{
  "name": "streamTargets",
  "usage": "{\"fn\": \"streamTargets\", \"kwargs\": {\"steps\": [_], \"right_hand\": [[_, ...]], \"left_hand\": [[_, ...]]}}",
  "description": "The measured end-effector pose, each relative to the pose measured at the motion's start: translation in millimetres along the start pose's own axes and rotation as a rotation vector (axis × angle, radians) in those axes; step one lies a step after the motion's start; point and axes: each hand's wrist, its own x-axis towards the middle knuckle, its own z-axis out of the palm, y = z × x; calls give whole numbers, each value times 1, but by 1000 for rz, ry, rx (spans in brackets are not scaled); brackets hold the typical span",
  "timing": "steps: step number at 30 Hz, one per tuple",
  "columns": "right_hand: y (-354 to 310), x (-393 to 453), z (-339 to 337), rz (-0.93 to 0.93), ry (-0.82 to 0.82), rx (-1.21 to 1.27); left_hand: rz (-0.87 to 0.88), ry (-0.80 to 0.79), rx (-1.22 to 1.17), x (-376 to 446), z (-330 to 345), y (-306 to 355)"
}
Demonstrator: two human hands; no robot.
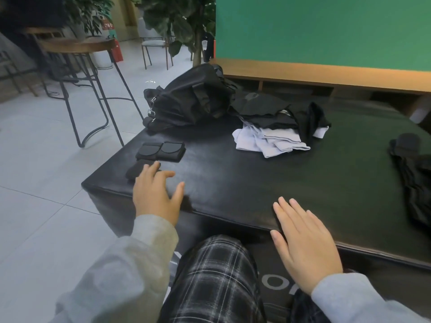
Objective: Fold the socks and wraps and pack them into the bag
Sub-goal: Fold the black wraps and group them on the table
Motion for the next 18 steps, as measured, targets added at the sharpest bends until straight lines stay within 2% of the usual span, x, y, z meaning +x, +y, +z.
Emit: {"fn": "streamTargets", "kwargs": {"steps": [2,4,6,8,12,18], "right_hand": [[2,-2,0,-39,52,44],[5,-4,1,-55,162,226],[10,-7,-2,-10,273,472],[15,-10,-7,55,378,593],[31,-11,-15,201,563,643],[58,-18,-23,381,708,580]], "left_hand": [[48,-33,-62,-14,9,19],[84,-81,-114,-27,17,41],[144,-117,-145,-40,25,59],[194,-162,-156,-50,32,74],[209,-241,-203,-63,39,99],[225,-318,-341,-90,53,138]]}}
